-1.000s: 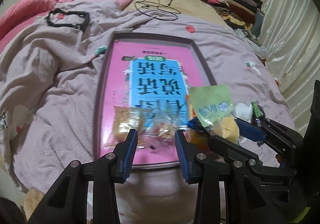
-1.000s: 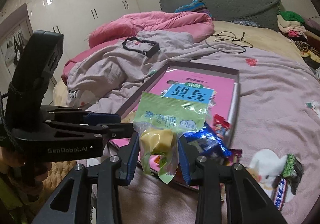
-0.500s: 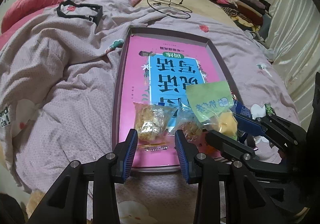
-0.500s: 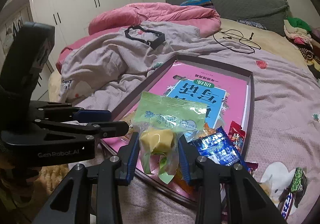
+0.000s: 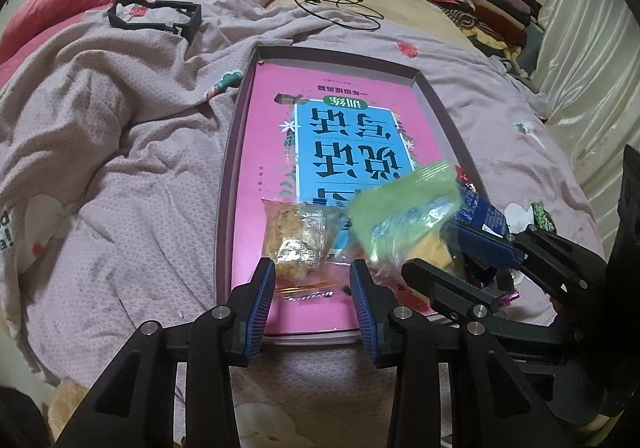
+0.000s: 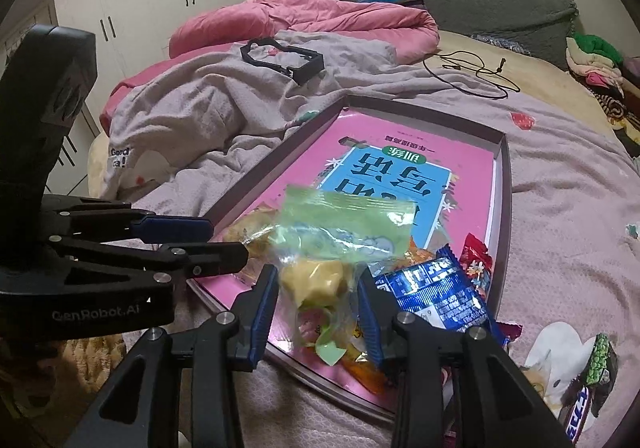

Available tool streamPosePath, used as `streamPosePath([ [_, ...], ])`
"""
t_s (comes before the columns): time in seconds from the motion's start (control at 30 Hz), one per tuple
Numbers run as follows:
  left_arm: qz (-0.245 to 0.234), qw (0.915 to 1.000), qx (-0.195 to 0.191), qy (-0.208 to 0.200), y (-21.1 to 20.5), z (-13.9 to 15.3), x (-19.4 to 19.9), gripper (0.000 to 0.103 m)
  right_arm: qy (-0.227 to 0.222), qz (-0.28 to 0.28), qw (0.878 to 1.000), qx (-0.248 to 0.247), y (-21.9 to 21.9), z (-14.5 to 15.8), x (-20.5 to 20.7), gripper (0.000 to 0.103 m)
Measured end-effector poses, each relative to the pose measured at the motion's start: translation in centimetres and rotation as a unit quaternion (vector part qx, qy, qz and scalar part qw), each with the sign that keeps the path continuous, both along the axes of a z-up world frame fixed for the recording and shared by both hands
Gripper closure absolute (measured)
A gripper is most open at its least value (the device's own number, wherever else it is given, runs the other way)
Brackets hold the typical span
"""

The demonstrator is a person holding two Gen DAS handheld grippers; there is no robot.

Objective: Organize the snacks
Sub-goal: 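Lower both packs onto the tray and open both tools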

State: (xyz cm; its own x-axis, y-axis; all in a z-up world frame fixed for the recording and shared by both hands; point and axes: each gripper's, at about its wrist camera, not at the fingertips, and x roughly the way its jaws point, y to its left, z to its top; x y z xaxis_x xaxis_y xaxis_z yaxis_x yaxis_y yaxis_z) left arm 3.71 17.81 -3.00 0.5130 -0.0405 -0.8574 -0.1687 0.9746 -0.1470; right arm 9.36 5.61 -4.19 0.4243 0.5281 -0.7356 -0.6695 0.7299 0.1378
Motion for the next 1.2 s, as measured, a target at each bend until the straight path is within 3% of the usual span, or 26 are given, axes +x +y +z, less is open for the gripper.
streamPosePath([
  [0.23,-0.001,1.0000,0.001,0.001,-0.2,0.1,0.1,0.062,-0.008,0.002,1.000,-0.005,-0.5,0.2,-0.6,0.063],
  [0.47,-0.004,1.0000,0.001,-0.001,-0.5,0.3,0.0,0.054,-0.011,0.000,1.000,-0.002,-1.1,0.4,-1.3,0.061],
  [0.97,-0.013,0.9998,0.005,-0.010,-1.4,1.3,-0.1,0.038,-0.041,-0.022,0.999,-0.009,-2.6,1.7,-2.2,0.048],
  [1.2,-0.016,0.9998,0.011,-0.011,-1.8,1.7,-0.2,0.037,-0.042,-0.038,0.998,-0.003,-3.7,1.9,-2.3,0.044],
])
